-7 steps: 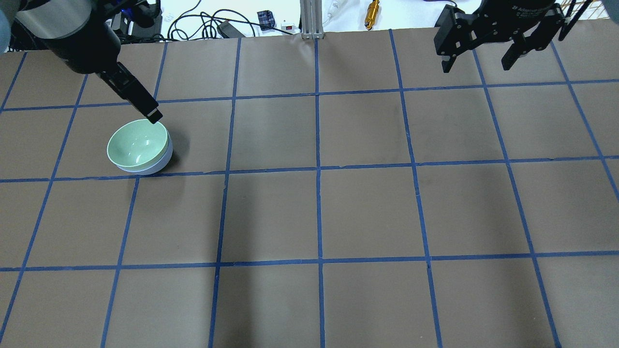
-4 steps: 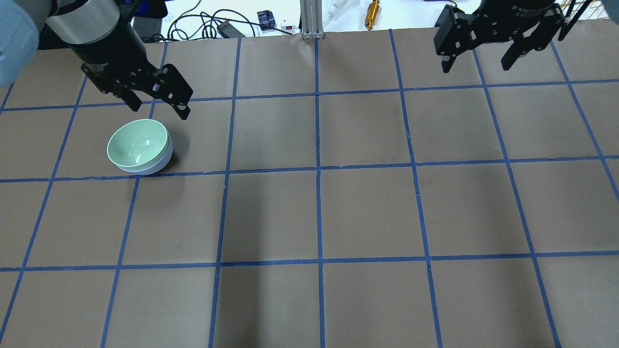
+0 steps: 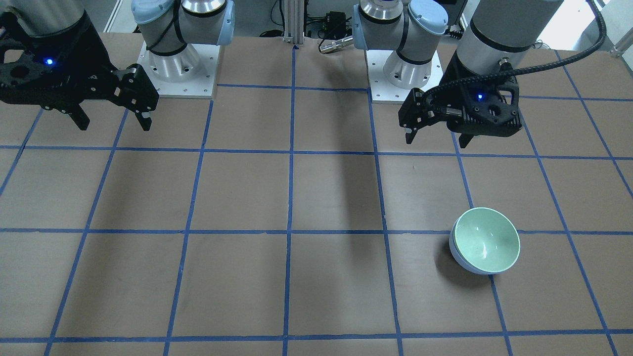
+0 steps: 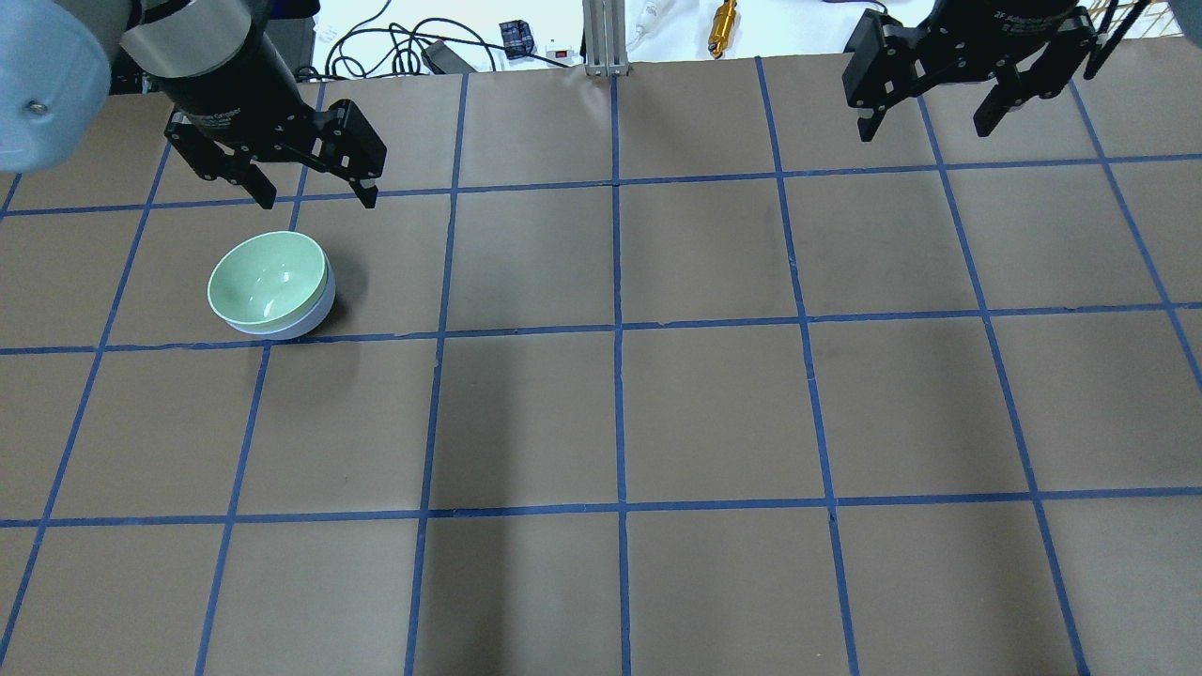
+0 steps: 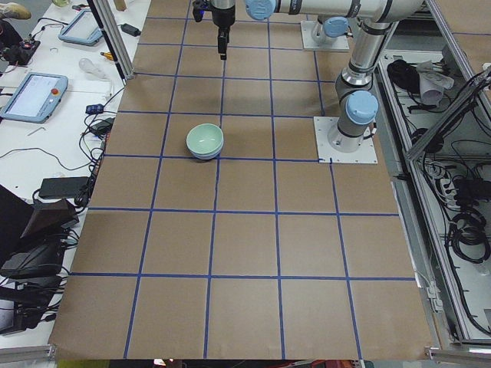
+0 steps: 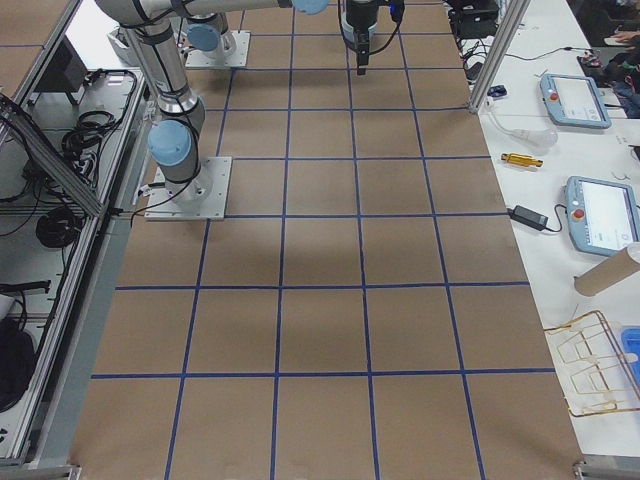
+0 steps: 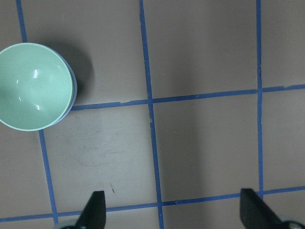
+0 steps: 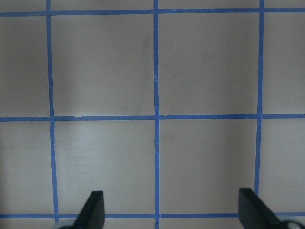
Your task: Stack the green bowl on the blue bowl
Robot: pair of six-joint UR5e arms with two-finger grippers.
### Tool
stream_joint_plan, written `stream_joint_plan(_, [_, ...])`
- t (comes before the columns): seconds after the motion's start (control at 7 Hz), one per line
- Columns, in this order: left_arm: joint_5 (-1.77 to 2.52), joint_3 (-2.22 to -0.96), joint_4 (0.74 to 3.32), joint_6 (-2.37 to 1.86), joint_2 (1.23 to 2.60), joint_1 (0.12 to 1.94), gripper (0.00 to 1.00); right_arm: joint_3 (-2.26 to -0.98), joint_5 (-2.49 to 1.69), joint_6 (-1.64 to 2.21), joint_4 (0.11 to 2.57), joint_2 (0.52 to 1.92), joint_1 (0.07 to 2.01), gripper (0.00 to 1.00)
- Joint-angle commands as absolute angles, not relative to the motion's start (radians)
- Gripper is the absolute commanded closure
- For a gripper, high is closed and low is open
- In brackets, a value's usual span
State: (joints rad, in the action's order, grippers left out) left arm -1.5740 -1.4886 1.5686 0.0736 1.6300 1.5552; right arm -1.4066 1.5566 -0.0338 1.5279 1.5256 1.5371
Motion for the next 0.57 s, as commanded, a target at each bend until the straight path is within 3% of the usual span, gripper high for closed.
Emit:
stream_joint_plan(0.0, [-1.605, -1.491, 1.537, 0.061, 1.634, 1.554, 0.00, -1.407, 1.557, -0.034, 1.528, 1.525, 1.537, 0.00])
stream_joint_plan(0.43, [-1.595, -1.479, 1.536, 0.052, 1.646, 1.554, 0.00, -1.407, 1.557, -0.034, 1.528, 1.525, 1.537, 0.00])
